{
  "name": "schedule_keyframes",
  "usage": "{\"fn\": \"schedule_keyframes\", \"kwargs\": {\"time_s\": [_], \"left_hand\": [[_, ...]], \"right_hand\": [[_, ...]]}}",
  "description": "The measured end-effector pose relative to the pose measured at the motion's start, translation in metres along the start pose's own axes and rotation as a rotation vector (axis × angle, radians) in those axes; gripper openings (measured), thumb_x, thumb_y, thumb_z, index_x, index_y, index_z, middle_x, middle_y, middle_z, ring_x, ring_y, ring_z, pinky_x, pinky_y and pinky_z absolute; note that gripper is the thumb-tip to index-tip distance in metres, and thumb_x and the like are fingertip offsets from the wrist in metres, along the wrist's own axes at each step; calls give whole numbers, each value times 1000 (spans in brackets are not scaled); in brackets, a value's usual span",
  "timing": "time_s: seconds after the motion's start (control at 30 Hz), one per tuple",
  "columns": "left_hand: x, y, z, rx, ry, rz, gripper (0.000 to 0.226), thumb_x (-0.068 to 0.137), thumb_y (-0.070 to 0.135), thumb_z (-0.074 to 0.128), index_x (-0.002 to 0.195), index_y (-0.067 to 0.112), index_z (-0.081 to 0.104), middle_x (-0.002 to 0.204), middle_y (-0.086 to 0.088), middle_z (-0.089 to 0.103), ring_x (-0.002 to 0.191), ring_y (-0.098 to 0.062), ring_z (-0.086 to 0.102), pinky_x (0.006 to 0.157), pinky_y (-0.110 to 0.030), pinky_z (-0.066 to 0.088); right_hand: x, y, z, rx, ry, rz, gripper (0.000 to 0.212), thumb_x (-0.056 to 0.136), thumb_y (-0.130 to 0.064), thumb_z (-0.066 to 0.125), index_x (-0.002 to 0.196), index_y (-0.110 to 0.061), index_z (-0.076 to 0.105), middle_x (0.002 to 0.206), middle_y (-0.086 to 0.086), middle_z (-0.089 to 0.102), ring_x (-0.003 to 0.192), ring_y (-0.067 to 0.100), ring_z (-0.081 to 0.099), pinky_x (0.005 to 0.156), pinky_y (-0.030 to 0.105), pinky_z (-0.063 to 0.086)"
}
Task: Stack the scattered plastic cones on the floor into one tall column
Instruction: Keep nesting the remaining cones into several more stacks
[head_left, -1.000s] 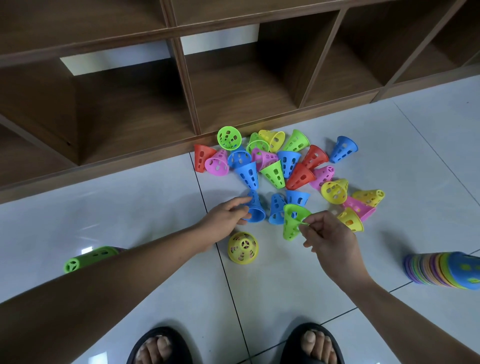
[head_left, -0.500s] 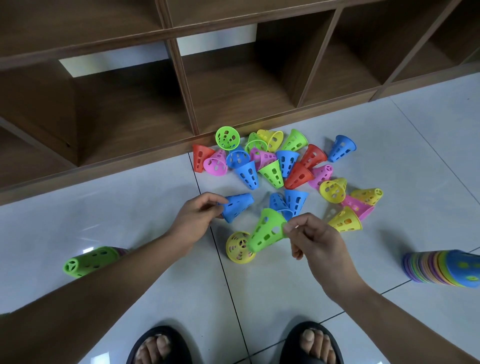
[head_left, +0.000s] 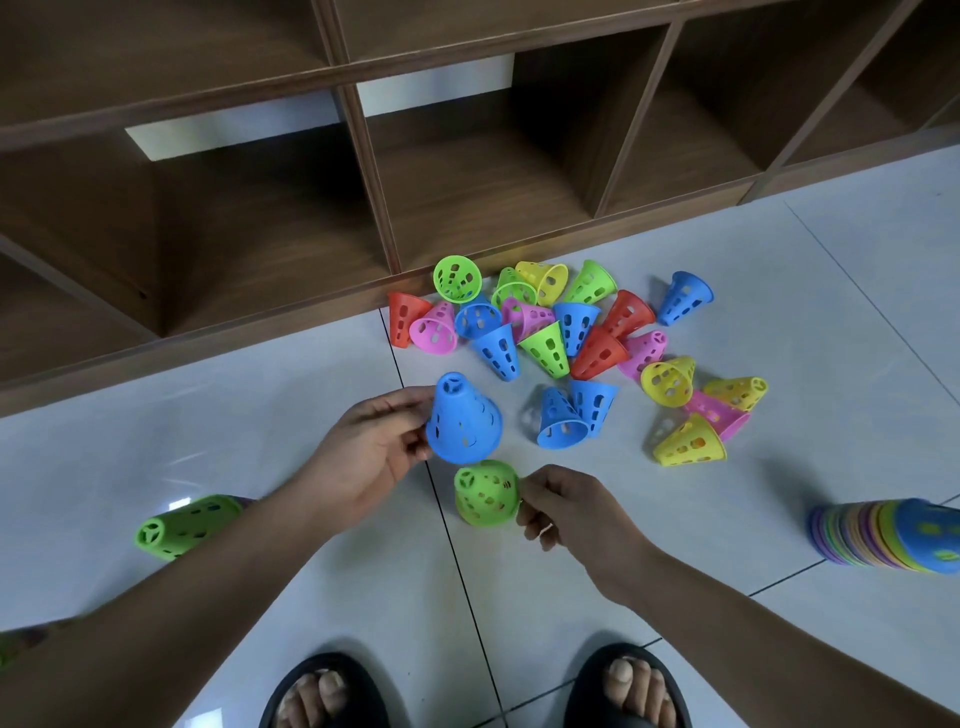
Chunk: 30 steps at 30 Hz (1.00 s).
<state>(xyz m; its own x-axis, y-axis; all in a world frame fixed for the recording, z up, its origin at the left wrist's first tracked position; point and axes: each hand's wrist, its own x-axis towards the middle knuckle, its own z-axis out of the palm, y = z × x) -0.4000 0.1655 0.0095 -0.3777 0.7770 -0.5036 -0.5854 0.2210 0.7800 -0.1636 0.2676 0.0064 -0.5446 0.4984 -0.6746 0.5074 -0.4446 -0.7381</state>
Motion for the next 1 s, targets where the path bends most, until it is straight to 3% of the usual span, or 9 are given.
{"fn": "schedule_keyframes", "kwargs": {"time_s": [0.1, 0.2, 0.27, 0.37, 0.47, 0.6, 0.67, 0.83, 1.0], "left_hand": [[-5, -5, 3, 53, -68, -9, 32, 103, -7, 49, 130, -11, 66, 127, -26, 72, 111, -39, 67, 95, -47, 56], [-9, -14, 6, 223, -127, -4, 34, 107, -5, 45, 125, -1, 73, 129, -21, 74, 115, -34, 71, 101, -50, 55], [-9, -22, 7, 361, -116, 5, 35, 110, 0, 46, 119, 11, 79, 122, -10, 78, 109, -26, 73, 94, -45, 59], [-8, -32, 7, 552, -68, 48, 33, 111, 8, 51, 113, 24, 80, 107, 4, 80, 85, -7, 69, 73, -22, 54], [-4, -45, 3, 681, -39, 83, 31, 110, 13, 55, 108, 33, 79, 100, 4, 78, 78, -7, 63, 72, -24, 54], [1, -55, 1, 753, -23, 103, 21, 107, 17, 61, 107, 32, 77, 101, 10, 77, 84, -9, 68, 79, -32, 59], [6, -56, -3, 759, -14, 86, 17, 105, 19, 65, 107, 31, 76, 105, 10, 77, 92, -11, 71, 87, -37, 61], [30, -47, -16, 942, -2, 148, 17, 100, 19, 73, 108, 34, 76, 104, 16, 77, 98, -2, 71, 91, -21, 53], [58, -20, -25, 1011, 89, 203, 17, 98, 20, 71, 111, 31, 76, 105, 14, 76, 97, -4, 70, 89, -22, 51]], "right_hand": [[8, 3, -3, -14, 11, 80, 19, 103, -18, 60, 106, -2, 70, 85, 8, 77, 73, 19, 66, 67, 34, 49], [10, 5, -8, -14, 9, 120, 16, 103, -19, 61, 110, -8, 70, 89, 10, 78, 73, 20, 68, 68, 34, 52], [11, 7, -14, -61, 43, 108, 14, 101, -15, 60, 110, -12, 71, 91, 10, 79, 73, 19, 70, 68, 34, 54], [12, 8, -31, -157, 166, 46, 15, 97, -10, 61, 103, -17, 73, 92, 6, 78, 69, 16, 71, 65, 34, 52], [16, 11, -61, -331, 358, -96, 16, 96, -12, 67, 100, -27, 71, 95, -5, 74, 66, 15, 73, 66, 33, 51], [20, 19, -109, -669, 689, -372, 30, 88, -5, 75, 114, -19, 68, 113, -1, 65, 72, 21, 61, 73, 29, 41], [21, 25, -128, -716, 777, -373, 36, 85, -2, 74, 118, -17, 67, 122, 6, 59, 80, 31, 59, 74, 32, 41], [26, 41, -153, -769, 835, -304, 44, 84, -1, 74, 125, -13, 64, 130, 14, 54, 85, 43, 65, 70, 36, 40], [27, 50, -157, -752, 865, -323, 49, 84, 0, 72, 128, -18, 60, 128, 10, 50, 72, 38, 63, 67, 36, 43]]}}
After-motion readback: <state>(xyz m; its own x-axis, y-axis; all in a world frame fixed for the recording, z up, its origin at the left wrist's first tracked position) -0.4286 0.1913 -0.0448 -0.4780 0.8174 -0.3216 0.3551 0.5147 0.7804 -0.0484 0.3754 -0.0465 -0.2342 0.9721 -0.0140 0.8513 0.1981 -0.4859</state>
